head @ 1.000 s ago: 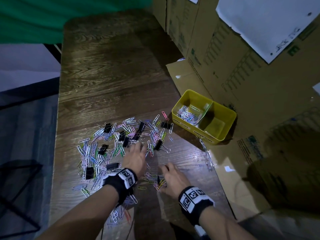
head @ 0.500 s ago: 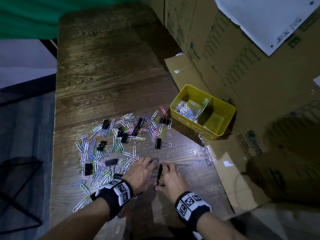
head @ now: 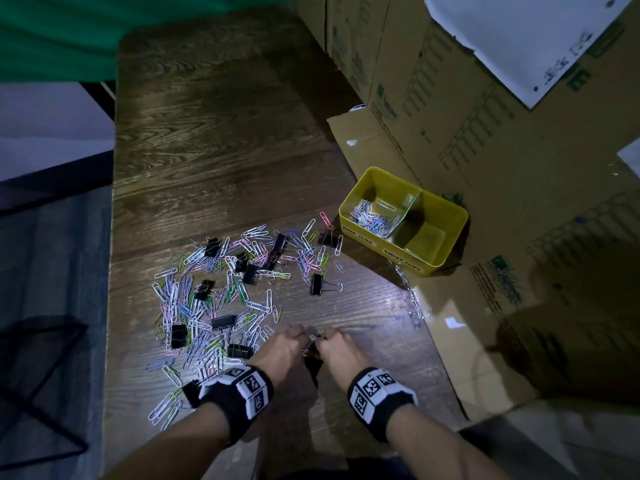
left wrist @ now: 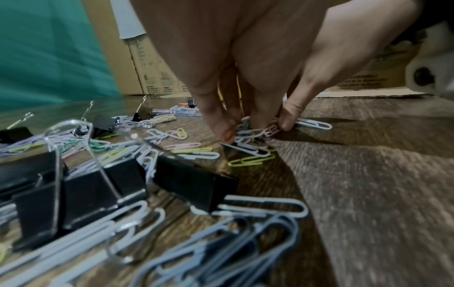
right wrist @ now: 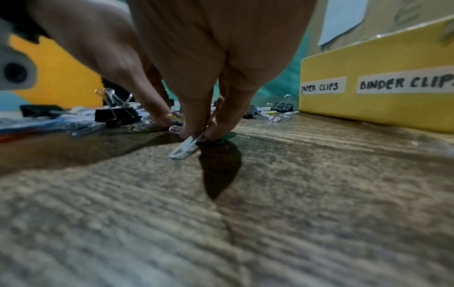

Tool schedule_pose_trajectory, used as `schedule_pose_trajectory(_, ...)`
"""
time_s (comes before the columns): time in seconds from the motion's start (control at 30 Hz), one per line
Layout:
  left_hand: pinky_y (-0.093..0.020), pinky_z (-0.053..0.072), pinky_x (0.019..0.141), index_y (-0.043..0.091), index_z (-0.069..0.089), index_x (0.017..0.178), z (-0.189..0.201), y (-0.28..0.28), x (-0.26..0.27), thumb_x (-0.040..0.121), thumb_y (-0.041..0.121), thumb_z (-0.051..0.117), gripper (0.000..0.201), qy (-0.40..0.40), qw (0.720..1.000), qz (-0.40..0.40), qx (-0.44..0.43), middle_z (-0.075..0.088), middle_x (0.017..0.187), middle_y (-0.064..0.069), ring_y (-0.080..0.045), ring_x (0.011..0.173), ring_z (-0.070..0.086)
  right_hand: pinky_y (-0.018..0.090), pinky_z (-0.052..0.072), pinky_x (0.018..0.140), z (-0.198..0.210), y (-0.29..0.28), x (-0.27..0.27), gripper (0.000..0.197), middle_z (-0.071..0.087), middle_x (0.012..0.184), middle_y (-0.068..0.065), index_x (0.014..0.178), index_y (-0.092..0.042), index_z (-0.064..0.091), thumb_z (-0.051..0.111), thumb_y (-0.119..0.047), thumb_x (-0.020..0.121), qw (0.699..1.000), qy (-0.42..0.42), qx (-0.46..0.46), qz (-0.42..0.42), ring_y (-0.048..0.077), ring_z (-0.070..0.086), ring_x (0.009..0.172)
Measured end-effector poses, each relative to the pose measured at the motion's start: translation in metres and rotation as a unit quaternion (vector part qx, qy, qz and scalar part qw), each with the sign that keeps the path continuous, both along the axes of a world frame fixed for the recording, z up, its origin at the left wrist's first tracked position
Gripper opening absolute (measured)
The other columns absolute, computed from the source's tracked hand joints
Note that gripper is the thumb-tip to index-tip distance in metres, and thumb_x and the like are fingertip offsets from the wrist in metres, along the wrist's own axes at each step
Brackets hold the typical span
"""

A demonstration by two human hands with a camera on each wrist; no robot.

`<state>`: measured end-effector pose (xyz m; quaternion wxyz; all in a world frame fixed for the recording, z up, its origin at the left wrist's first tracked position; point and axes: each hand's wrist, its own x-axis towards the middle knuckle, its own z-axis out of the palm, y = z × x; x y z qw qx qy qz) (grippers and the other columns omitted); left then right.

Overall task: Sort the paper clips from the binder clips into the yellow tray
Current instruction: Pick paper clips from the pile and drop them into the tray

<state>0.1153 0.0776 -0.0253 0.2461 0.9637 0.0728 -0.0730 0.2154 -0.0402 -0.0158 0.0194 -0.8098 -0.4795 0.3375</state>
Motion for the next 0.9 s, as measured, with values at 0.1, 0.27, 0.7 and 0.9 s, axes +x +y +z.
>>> schedule_pose_trajectory(0.1,-0.021,0.044,0.079,0.011,0.070,0.090,0.006,0.004,0.000,0.073,0.003,0.063,0.020,-0.002,0.999,0.001,-0.040,0.071,0.092,-0.008,-0.023,0.083,0.067,0.045,0.048,0.091,0.003,-0.001,0.001,0.037,0.052,0.122,0.026,0.125,0.006,0.048,0.040,0.005,0.089,0.999,-0.017,0.014,0.047,0.042,0.054,0.113)
schedule_pose_trajectory(0.27,-0.020,0.045,0.086,0.021,0.071,0.099,0.010,0.018,0.002,0.082,0.009,0.059,0.024,0.041,0.995,0.054,-0.070,0.072,0.100,0.003,-0.013,0.089,0.065,0.043,0.051,0.080,0.002,0.002,0.008,0.029,0.059,0.107,0.026,0.113,0.006,0.058,0.046,0.009,0.087,0.998,0.000,-0.008,0.061,0.040,0.061,0.099)
schedule_pose_trajectory(0.7,-0.025,0.054,0.059,0.005,0.072,0.094,0.069,0.057,0.065,0.072,0.000,0.072,0.022,0.041,0.811,0.354,-0.465,0.073,0.077,-0.012,-0.022,0.067,0.066,0.016,0.052,0.067,0.033,-0.015,0.049,0.010,0.073,0.081,0.004,0.080,-0.014,0.074,0.080,-0.014,0.073,0.844,0.261,0.227,-0.410,0.011,0.064,0.071)
schedule_pose_trajectory(0.9,-0.025,0.056,0.056,0.000,0.067,0.088,0.108,0.058,0.182,0.072,-0.011,0.068,0.019,-0.046,0.785,0.338,-0.517,0.068,0.057,-0.005,-0.016,0.050,0.063,0.022,0.052,0.066,0.079,-0.011,0.082,0.016,0.070,0.067,0.002,0.064,-0.011,0.071,0.079,0.002,0.070,0.702,0.341,0.381,-0.496,0.012,0.061,0.065)
